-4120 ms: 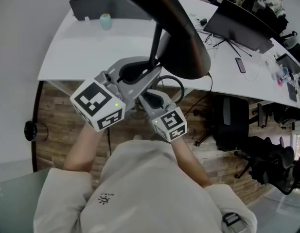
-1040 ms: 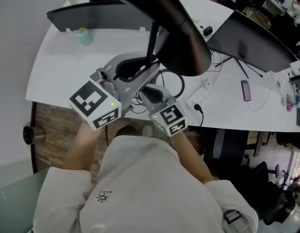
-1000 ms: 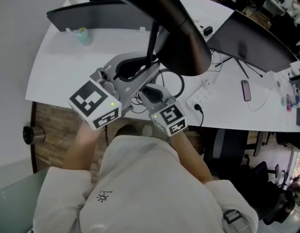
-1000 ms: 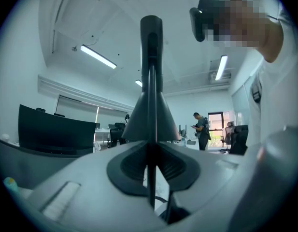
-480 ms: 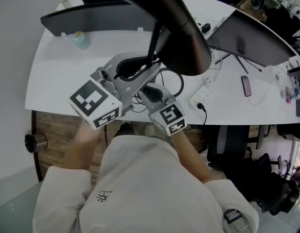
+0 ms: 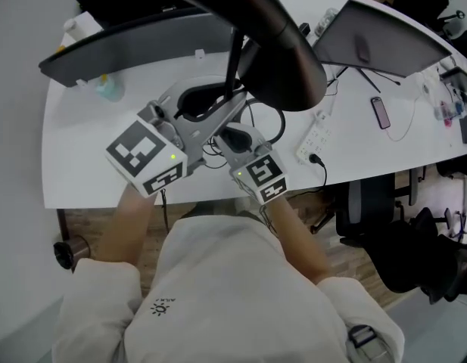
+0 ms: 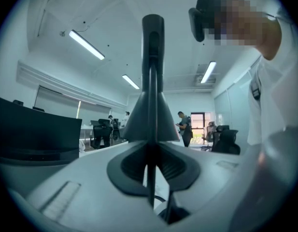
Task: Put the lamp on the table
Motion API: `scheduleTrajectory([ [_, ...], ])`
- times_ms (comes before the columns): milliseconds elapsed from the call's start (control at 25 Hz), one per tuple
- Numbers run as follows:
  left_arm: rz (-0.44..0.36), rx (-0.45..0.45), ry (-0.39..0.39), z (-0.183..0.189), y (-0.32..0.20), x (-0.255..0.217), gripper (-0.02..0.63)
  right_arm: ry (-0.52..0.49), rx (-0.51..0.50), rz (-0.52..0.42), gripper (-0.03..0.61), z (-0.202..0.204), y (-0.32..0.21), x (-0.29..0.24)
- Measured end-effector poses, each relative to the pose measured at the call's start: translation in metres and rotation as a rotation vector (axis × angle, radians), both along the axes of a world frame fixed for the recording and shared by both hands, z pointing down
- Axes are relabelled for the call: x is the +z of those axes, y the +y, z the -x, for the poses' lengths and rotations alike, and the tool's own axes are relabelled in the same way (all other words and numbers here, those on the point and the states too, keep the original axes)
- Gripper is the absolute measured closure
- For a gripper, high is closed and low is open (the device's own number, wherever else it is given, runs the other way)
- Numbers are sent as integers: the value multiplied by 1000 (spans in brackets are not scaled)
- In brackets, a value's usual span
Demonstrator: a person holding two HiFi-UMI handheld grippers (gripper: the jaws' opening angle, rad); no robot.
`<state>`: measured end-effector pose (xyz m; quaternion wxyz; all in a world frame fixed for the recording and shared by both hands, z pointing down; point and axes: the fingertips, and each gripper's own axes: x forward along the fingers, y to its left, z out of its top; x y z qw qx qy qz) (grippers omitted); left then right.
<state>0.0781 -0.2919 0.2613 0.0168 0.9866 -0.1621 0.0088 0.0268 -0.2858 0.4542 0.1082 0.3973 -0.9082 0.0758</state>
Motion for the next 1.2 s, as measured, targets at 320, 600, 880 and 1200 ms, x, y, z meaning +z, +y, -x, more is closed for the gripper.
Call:
scheduleTrajectory([
  [320,12,83,-5,-6,-33,20,575,21,74,23,532,-8,-35,20],
  [600,3,95,-41,7,-60,46,575,32,75,57,534,9,-66,48],
  [880,5,68,-56,40,-87,66,574,29,32,67,533,49,-96,63],
  [1200,8,48,-74,104,-124,85,572,30,-37,67,533,116,-132,82],
])
